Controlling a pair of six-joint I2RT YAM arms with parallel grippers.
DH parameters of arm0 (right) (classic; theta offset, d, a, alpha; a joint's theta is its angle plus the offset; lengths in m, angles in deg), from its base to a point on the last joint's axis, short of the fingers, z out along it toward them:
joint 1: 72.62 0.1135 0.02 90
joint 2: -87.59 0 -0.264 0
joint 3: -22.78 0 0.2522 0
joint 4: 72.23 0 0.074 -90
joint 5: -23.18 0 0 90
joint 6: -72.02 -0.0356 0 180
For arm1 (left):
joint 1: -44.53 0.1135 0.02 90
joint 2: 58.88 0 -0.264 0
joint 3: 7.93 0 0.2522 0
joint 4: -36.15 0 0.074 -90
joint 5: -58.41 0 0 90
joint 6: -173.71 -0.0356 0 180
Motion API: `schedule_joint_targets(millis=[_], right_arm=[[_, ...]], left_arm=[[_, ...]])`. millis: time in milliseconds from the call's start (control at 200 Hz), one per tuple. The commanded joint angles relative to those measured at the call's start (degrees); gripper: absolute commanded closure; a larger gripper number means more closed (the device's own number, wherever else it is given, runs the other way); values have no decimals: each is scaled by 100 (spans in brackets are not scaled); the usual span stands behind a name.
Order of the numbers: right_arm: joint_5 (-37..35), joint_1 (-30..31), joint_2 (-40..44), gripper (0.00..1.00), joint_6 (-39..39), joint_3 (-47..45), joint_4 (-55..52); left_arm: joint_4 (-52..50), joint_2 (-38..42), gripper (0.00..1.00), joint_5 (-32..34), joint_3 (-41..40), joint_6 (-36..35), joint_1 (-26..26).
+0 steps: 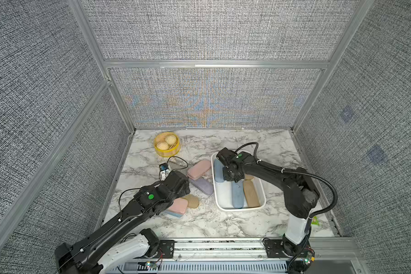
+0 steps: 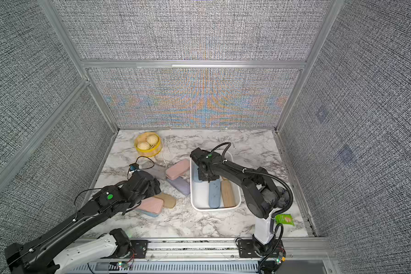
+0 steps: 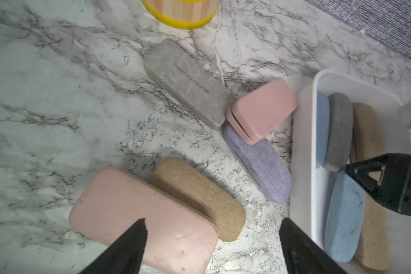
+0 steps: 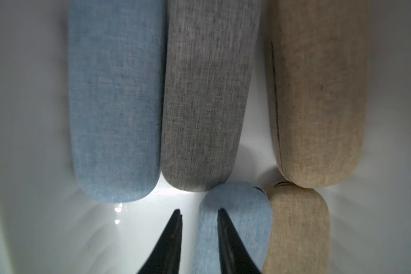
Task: Put the glasses cases into the storage boxes
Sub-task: Adjust the glasses case in the storage box.
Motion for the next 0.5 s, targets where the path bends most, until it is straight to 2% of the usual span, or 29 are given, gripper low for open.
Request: schedule_joint_targets(millis=[0,250,490], right_arm=[[-4,18,-19,74,70,-151,168],[35,205,-48,76,48,-204,65],[-258,176,-355,75,71,721,-604]], left_arm=[[-144,96,6,-94,-70,47,147],[-166,-275,5,-273,146,-236,250],[-179,-302,5,-352,168,-184,356]])
